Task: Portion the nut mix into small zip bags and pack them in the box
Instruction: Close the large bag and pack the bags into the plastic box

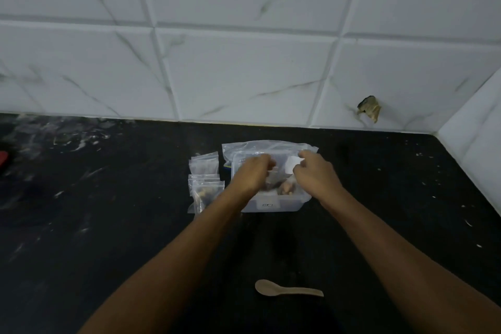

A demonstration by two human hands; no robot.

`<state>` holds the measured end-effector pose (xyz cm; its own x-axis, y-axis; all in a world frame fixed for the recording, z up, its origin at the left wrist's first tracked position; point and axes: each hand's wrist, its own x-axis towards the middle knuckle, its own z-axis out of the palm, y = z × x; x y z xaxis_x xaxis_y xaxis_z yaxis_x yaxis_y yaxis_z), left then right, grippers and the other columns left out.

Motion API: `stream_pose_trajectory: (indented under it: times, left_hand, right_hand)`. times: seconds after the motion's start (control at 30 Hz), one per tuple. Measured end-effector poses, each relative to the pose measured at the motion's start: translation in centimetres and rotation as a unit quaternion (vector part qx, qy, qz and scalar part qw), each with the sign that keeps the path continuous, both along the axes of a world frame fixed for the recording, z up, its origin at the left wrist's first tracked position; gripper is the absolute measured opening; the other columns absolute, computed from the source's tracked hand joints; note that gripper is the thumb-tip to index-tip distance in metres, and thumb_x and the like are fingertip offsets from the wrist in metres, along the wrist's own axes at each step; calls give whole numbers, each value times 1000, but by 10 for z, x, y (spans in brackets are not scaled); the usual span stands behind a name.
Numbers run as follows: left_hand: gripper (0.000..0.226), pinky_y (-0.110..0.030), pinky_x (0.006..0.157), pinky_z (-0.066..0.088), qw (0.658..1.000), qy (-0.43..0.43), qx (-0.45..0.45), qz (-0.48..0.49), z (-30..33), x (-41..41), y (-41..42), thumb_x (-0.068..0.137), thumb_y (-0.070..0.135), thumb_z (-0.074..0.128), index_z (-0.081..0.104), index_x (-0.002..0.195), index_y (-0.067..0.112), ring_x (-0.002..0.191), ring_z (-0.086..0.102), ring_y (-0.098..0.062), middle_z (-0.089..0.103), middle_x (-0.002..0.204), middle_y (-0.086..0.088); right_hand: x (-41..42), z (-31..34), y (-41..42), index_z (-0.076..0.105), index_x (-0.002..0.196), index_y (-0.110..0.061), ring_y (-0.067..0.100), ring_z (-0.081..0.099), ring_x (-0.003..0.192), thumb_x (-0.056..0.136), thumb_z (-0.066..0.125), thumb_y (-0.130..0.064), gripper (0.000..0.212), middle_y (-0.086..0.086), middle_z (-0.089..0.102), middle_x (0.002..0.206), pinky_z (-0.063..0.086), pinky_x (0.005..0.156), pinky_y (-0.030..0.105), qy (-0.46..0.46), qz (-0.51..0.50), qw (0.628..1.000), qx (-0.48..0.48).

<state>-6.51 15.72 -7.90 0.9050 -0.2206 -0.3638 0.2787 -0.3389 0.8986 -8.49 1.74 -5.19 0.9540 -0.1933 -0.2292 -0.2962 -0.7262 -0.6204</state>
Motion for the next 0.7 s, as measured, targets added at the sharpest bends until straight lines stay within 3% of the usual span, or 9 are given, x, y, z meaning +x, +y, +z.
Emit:
stream_pose_trajectory:
  times: [0.07, 0.13, 0.2, 0.3, 0.37, 0.47, 0.5, 0.63, 0.7]
  left_hand:
    - [31, -41, 101, 49, 998, -8, -38, 51, -2, -11, 29, 103, 25, 38, 61, 120, 13, 113, 59, -20, 62, 126, -8]
    - [28, -36, 97, 49, 992, -4, -59, 110, -6, -21, 61, 102, 25, 39, 63, 112, 16, 108, 61, -16, 65, 118, -6]
    - [25, -38, 96, 48, 985, 0, -44, 169, -17, -27, 90, 101, 25, 40, 64, 106, 18, 107, 61, -17, 65, 115, -6]
    - [21, -46, 100, 47, 972, 40, -22, 232, -32, -33, 118, 99, 28, 44, 62, 103, 19, 107, 60, -21, 63, 117, -9]
    - [23, -44, 96, 49, 964, 76, -36, 251, -41, -38, 126, 101, 27, 40, 61, 99, 17, 100, 61, -22, 64, 112, -11]
    - [34, -29, 72, 46, 957, 95, -62, 265, -50, -46, 124, 106, 24, 32, 60, 88, 16, 83, 58, -15, 63, 92, -6]
    - [35, -29, 71, 44, 955, 100, -71, 271, -52, -49, 122, 106, 25, 31, 60, 87, 18, 81, 56, -14, 62, 89, -4]
    - [26, -39, 91, 42, 944, 130, -102, 286, -61, -56, 114, 103, 27, 36, 60, 93, 23, 91, 56, -18, 61, 93, -4]
    - [26, -39, 92, 42, 944, 140, -117, 275, -62, -58, 112, 101, 29, 36, 61, 95, 26, 102, 58, -20, 66, 102, -5]
  right_hand:
    - [-16, 1, 14, 49, 135, -18, 13, 60, 97, 98, 48, -14, 37, 4, 59, 124, 50, 72, 24, -51, -1, 997, 64]
    - [-29, -3, 34, 58, 122, -20, 15, 63, 99, 97, 49, -15, 27, 0, 63, 114, 55, 85, 34, -51, 7, 990, 135]
    - [-40, -11, 58, 62, 106, -25, 15, 63, 99, 98, 48, -16, 18, -2, 64, 107, 54, 92, 39, 2, 19, 972, 234]
    - [-50, -31, 91, 60, 103, -27, 13, 61, 100, 100, 44, -14, 21, 0, 62, 105, 51, 97, 37, 108, 22, 929, 354]
    - [-48, -52, 109, 59, 97, -27, 15, 58, 99, 99, 43, -15, 20, 2, 60, 103, 48, 98, 38, 155, 27, 926, 344]
    - [-41, -76, 130, 57, 111, -15, 15, 55, 93, 95, 44, -17, 20, 3, 58, 102, 46, 84, 32, 183, 22, 940, 287]
    - [-39, -81, 135, 55, 116, -14, 15, 55, 95, 95, 44, -17, 24, 4, 58, 105, 45, 83, 32, 185, 17, 943, 277]
    - [-33, -90, 148, 49, 120, -17, 12, 54, 91, 95, 45, -18, 25, 1, 57, 108, 43, 76, 29, 164, -12, 951, 263]
    - [-30, -92, 154, 50, 119, -19, 12, 57, 89, 94, 48, -20, 25, 2, 60, 109, 47, 77, 30, 153, -29, 952, 265]
